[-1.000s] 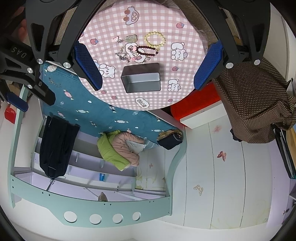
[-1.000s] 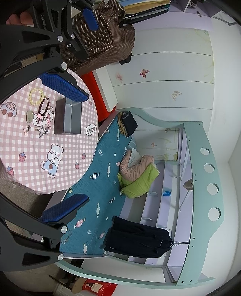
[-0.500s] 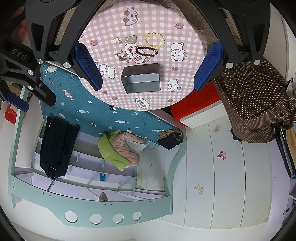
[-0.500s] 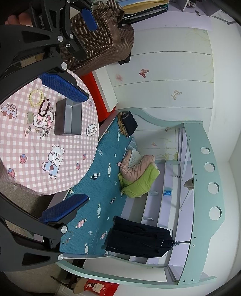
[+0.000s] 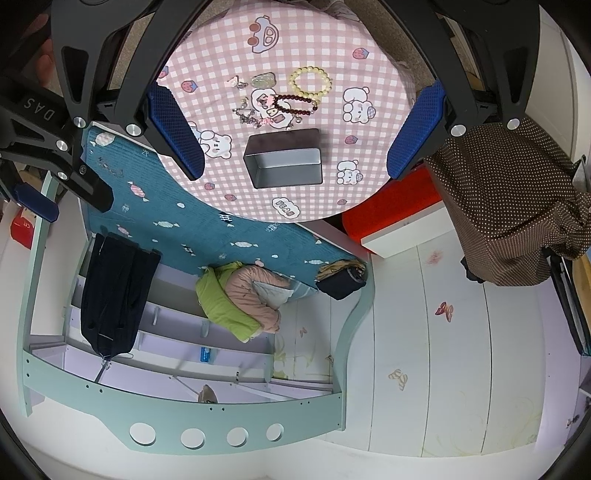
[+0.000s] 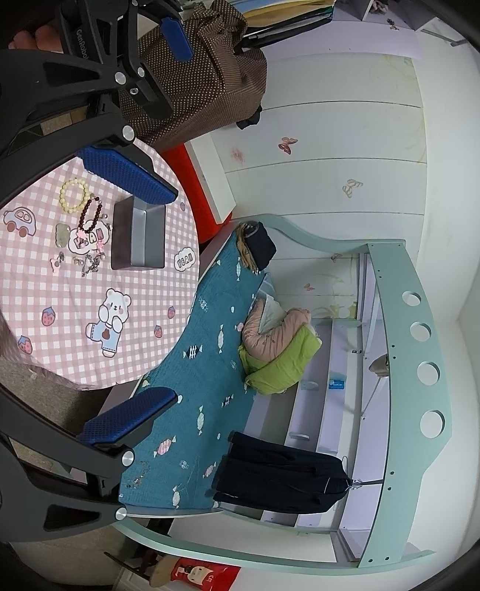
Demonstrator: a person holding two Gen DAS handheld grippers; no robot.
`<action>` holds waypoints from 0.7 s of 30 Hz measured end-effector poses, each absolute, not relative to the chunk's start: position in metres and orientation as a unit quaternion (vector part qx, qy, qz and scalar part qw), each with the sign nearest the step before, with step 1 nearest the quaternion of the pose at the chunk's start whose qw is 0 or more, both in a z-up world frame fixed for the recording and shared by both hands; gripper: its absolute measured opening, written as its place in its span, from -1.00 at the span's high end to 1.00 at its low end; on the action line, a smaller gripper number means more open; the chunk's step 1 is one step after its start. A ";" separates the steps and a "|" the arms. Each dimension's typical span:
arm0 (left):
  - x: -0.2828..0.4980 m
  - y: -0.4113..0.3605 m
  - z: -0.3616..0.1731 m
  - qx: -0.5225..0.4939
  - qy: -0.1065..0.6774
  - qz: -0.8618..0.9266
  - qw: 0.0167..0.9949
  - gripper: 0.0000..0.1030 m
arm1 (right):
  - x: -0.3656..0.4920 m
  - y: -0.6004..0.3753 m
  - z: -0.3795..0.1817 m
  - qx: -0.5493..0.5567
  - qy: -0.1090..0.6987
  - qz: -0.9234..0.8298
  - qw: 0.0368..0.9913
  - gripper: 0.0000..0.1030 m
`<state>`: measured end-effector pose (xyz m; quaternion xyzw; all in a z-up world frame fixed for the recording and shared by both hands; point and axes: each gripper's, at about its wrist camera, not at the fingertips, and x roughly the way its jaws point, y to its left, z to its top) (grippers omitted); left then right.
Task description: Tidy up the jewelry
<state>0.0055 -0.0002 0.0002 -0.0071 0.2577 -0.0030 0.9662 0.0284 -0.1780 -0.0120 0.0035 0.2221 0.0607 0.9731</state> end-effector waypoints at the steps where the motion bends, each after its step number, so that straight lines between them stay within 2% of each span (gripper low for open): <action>1: 0.005 0.000 0.000 -0.007 0.258 -0.003 0.966 -0.91 | 0.028 -0.178 -0.012 0.004 0.223 0.061 0.973 -0.85; 21: 0.001 -0.007 -0.007 -0.006 0.261 0.002 0.965 -0.91 | 0.034 -0.185 -0.015 0.008 0.230 0.068 0.971 -0.85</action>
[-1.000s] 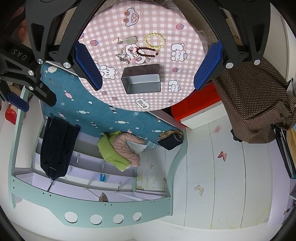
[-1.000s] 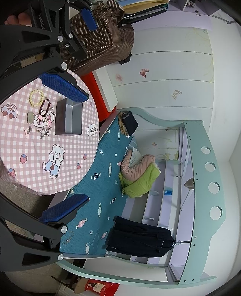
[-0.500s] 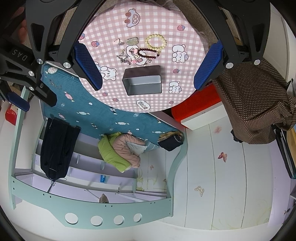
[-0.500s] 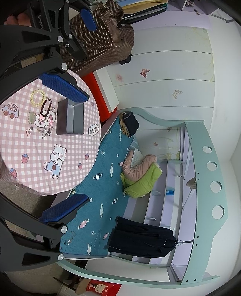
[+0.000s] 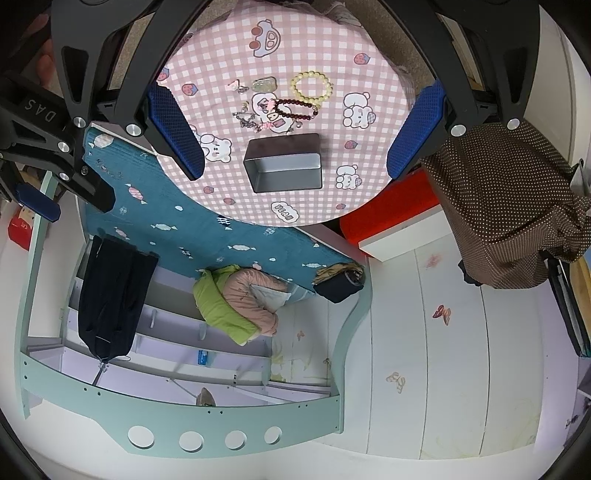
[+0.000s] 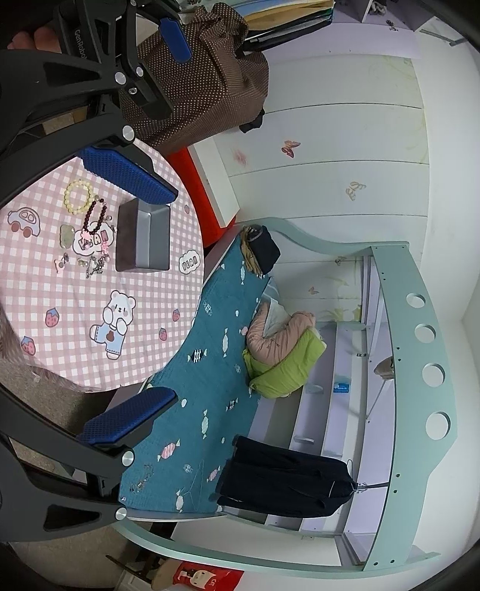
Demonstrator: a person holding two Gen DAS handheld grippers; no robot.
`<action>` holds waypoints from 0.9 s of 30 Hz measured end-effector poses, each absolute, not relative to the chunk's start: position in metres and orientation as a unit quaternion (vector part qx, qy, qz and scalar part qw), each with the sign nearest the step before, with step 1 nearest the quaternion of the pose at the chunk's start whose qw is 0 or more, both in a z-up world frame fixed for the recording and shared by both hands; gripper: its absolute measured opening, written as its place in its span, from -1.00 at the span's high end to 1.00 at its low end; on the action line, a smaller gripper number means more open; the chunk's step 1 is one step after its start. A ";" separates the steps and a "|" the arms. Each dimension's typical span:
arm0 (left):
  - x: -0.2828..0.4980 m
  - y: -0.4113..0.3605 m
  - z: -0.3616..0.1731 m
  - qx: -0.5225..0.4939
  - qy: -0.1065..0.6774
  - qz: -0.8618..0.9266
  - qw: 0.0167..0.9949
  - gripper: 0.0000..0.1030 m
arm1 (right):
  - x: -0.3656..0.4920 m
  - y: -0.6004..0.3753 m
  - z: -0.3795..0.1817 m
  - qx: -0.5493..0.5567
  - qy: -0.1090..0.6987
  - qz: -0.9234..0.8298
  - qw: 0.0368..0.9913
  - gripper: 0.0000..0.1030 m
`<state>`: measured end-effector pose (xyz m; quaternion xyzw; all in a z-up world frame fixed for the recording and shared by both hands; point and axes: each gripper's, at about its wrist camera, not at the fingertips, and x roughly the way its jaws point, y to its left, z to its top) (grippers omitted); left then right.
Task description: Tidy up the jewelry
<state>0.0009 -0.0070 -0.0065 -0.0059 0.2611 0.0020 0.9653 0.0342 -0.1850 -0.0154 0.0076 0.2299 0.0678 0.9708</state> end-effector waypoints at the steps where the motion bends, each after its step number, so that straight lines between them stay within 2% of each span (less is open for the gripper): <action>1: 0.001 -0.007 -0.007 -0.005 0.261 0.002 0.965 -0.91 | 0.034 -0.185 -0.015 0.008 0.230 0.068 0.971 -0.85; 14: 0.005 -0.012 -0.009 -0.006 0.268 -0.002 0.964 -0.91 | 0.039 -0.187 -0.021 0.012 0.236 0.069 0.969 -0.85; 27: 0.042 0.008 -0.037 -0.025 0.327 0.010 0.945 -0.91 | 0.061 -0.177 -0.043 -0.001 0.282 0.077 0.956 -0.85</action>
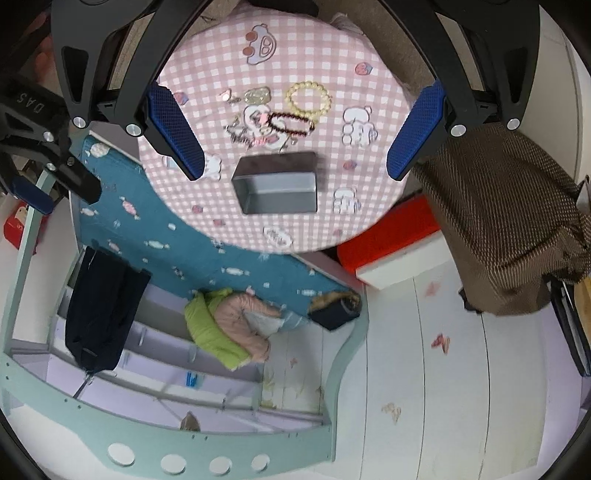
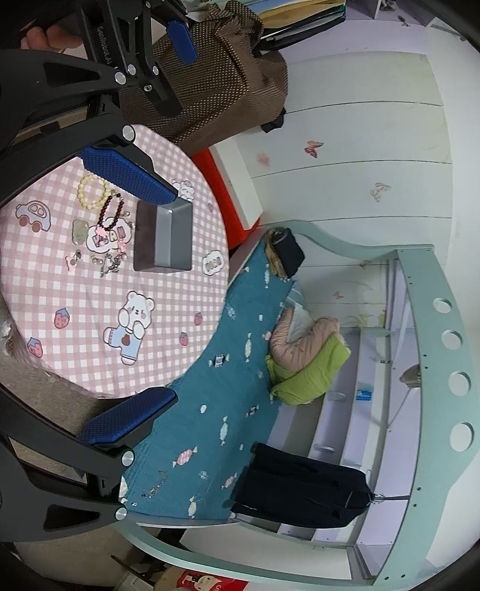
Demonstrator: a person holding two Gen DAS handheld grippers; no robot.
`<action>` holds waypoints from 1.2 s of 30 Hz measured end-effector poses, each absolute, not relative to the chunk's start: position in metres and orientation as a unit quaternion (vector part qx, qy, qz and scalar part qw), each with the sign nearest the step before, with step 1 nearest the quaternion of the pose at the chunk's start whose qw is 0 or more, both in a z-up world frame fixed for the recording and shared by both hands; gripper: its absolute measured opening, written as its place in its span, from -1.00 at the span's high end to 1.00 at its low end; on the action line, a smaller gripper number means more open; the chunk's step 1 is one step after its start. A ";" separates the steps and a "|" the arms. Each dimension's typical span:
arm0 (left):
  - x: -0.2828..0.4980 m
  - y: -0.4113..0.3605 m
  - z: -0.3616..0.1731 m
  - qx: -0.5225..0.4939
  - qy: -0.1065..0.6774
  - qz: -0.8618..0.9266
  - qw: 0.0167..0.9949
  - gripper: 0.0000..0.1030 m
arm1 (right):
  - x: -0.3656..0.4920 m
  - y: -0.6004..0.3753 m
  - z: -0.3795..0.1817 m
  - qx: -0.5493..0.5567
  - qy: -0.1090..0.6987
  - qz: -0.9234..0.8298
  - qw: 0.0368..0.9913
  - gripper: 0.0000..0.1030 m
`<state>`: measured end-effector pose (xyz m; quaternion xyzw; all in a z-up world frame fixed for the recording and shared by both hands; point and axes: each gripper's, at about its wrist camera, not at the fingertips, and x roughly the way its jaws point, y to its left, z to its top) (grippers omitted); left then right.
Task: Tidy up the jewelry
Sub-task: 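Move both grippers down toward the bracelets beside the grey box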
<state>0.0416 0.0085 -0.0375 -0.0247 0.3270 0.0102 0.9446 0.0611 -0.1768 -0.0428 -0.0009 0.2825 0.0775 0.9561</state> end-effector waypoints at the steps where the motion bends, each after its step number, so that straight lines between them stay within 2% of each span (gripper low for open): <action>1: 0.044 0.011 -0.040 -0.027 0.333 0.010 0.942 -0.91 | 0.064 -0.176 -0.046 -0.002 0.288 0.078 0.954 -0.85; 19: 0.099 0.054 -0.128 -0.070 0.468 -0.032 0.880 -0.91 | 0.118 -0.142 -0.124 -0.041 0.417 0.112 0.901 -0.85; 36: 0.145 0.084 -0.233 -0.086 0.606 -0.025 0.790 -0.89 | 0.159 -0.088 -0.188 -0.080 0.461 0.223 0.855 -0.85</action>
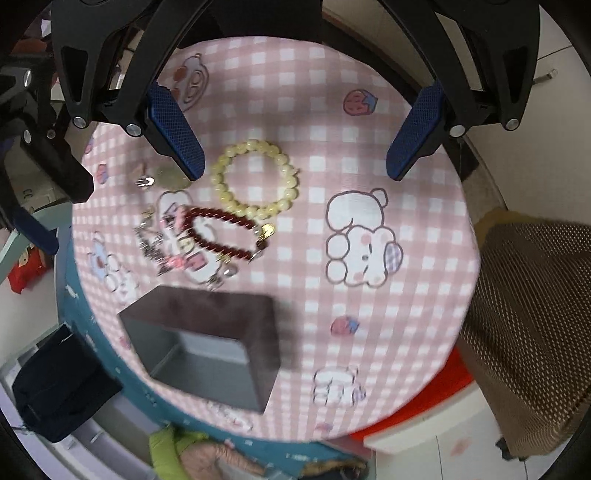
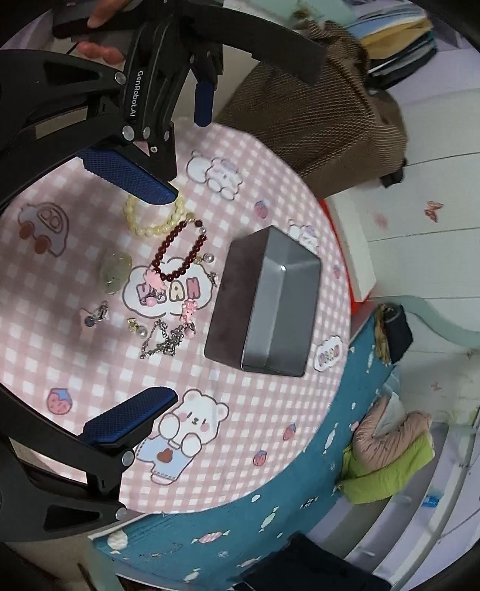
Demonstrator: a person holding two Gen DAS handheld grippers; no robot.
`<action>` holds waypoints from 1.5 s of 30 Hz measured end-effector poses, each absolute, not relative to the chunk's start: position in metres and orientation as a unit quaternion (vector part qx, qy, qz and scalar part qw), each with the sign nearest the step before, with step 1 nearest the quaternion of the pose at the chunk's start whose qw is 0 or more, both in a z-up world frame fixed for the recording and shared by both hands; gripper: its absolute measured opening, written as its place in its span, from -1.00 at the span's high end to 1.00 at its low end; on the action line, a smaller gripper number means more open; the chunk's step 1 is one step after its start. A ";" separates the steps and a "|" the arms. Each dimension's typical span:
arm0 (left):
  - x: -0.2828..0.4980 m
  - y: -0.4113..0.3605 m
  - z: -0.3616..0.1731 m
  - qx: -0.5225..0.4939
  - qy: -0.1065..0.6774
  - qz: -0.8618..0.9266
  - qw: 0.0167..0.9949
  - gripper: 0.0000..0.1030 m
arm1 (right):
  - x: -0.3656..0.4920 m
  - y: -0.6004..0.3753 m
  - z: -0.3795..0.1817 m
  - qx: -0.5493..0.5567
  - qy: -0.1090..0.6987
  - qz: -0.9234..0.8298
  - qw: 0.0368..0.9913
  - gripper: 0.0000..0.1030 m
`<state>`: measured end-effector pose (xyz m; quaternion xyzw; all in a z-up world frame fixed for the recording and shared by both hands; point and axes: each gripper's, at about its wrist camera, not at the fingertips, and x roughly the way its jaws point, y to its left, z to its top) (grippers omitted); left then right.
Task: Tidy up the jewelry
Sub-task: 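Move both grippers down toward the bracelets beside the grey box, then grasp the yellow bead bracelet with the left gripper while the right grasps the dark red bracelet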
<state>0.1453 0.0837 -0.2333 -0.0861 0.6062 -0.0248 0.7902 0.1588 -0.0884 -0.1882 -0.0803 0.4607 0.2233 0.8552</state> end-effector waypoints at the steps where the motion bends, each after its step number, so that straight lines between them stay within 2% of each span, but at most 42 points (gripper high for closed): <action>1: 0.147 0.084 -0.238 -0.087 0.611 -0.026 0.787 -0.89 | 0.162 -0.085 -0.192 -0.080 0.462 0.232 0.852 -0.85; 3: 0.153 0.084 -0.248 -0.089 0.623 -0.032 0.776 -0.87 | 0.167 -0.082 -0.198 -0.079 0.464 0.240 0.849 -0.85; 4: 0.156 0.084 -0.253 -0.090 0.628 -0.036 0.772 -0.74 | 0.170 -0.080 -0.202 -0.081 0.469 0.240 0.846 -0.85; 5: 0.158 0.083 -0.256 -0.089 0.632 -0.039 0.769 -0.40 | 0.173 -0.078 -0.205 -0.083 0.471 0.240 0.845 -0.85; 6: 0.161 0.082 -0.260 -0.086 0.639 -0.040 0.764 -0.27 | 0.175 -0.077 -0.209 -0.086 0.472 0.239 0.844 -0.85; 9: 0.166 0.079 -0.271 -0.084 0.653 -0.046 0.751 -0.23 | 0.180 -0.073 -0.218 -0.092 0.483 0.245 0.836 -0.80; 14: 0.176 0.073 -0.269 -0.058 0.652 -0.047 0.755 0.04 | 0.186 -0.066 -0.230 -0.104 0.496 0.253 0.824 -0.57; 15: 0.177 0.072 -0.268 -0.043 0.653 -0.045 0.755 0.15 | 0.186 -0.065 -0.232 -0.107 0.499 0.256 0.821 -0.50; 16: 0.178 0.071 -0.269 -0.030 0.653 -0.041 0.755 0.39 | 0.187 -0.064 -0.234 -0.109 0.501 0.257 0.819 -0.47; 19: 0.183 0.069 -0.268 -0.001 0.655 -0.031 0.755 0.80 | 0.190 -0.058 -0.242 -0.120 0.509 0.264 0.811 -0.26; 21: 0.186 0.073 -0.268 -0.014 0.656 -0.036 0.754 0.83 | 0.191 -0.055 -0.246 -0.125 0.512 0.269 0.806 -0.07; 26: 0.186 0.089 -0.263 -0.048 0.652 -0.035 0.756 0.82 | 0.193 -0.043 -0.257 -0.154 0.510 0.285 0.797 0.27; 32: 0.184 0.093 -0.243 -0.059 0.626 -0.039 0.777 0.82 | 0.192 -0.038 -0.275 -0.178 0.491 0.292 0.801 0.47; 35: 0.185 0.095 -0.232 -0.063 0.615 -0.039 0.785 0.82 | 0.190 -0.038 -0.280 -0.188 0.481 0.298 0.802 0.86; 45: 0.193 0.088 -0.217 -0.070 0.578 -0.040 0.812 0.82 | 0.199 -0.048 -0.271 -0.171 0.469 0.306 0.811 0.87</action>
